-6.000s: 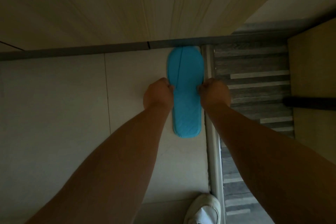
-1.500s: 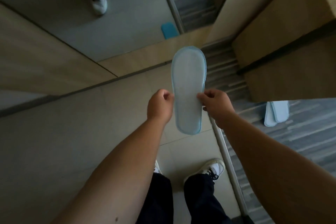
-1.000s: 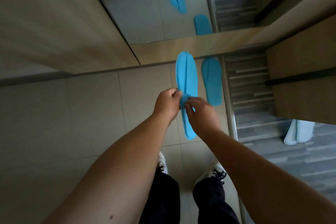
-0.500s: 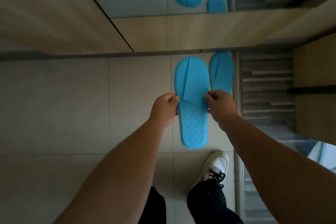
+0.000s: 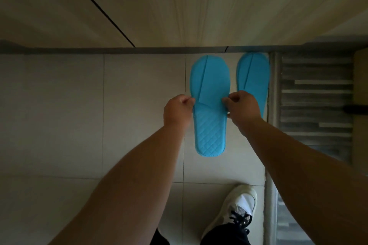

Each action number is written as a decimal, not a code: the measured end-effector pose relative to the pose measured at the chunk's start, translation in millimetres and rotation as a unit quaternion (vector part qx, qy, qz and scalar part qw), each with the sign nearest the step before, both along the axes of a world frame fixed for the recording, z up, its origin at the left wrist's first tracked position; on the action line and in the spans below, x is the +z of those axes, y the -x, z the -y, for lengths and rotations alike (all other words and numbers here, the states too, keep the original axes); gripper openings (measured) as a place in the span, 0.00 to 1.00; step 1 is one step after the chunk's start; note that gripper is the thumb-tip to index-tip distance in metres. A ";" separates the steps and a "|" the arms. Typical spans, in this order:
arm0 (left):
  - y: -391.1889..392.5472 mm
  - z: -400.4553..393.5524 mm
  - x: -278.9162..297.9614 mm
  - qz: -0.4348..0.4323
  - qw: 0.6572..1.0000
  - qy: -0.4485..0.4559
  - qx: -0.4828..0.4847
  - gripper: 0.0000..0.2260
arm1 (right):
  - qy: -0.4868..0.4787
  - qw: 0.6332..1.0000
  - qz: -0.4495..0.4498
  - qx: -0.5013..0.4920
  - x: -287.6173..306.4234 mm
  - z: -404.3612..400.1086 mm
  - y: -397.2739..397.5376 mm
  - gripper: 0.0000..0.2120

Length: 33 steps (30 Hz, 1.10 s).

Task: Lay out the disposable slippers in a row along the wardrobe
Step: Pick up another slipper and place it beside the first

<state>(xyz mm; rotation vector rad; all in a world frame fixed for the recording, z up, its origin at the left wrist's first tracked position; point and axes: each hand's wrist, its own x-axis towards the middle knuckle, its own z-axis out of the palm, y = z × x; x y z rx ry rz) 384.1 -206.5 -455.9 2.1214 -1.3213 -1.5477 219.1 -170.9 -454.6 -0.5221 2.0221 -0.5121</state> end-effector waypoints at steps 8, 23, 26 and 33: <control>2.5 26.3 -50.5 0.038 0.999 0.030 -0.016 0.09 | 0.019 0.999 -0.033 0.026 -48.8 31.0 -2.5 0.05; 6.7 49.0 -98.5 0.098 0.993 0.047 -0.052 0.08 | -0.024 0.989 -0.121 0.082 -101.0 53.2 -8.6 0.08; 8.5 49.2 -97.6 0.108 0.991 0.057 -0.053 0.08 | -0.034 0.989 -0.122 0.078 -105.0 55.5 -10.5 0.08; 12.0 50.3 -94.8 0.130 0.987 0.068 -0.062 0.09 | -0.065 0.981 -0.146 0.108 -103.5 60.7 -12.4 0.07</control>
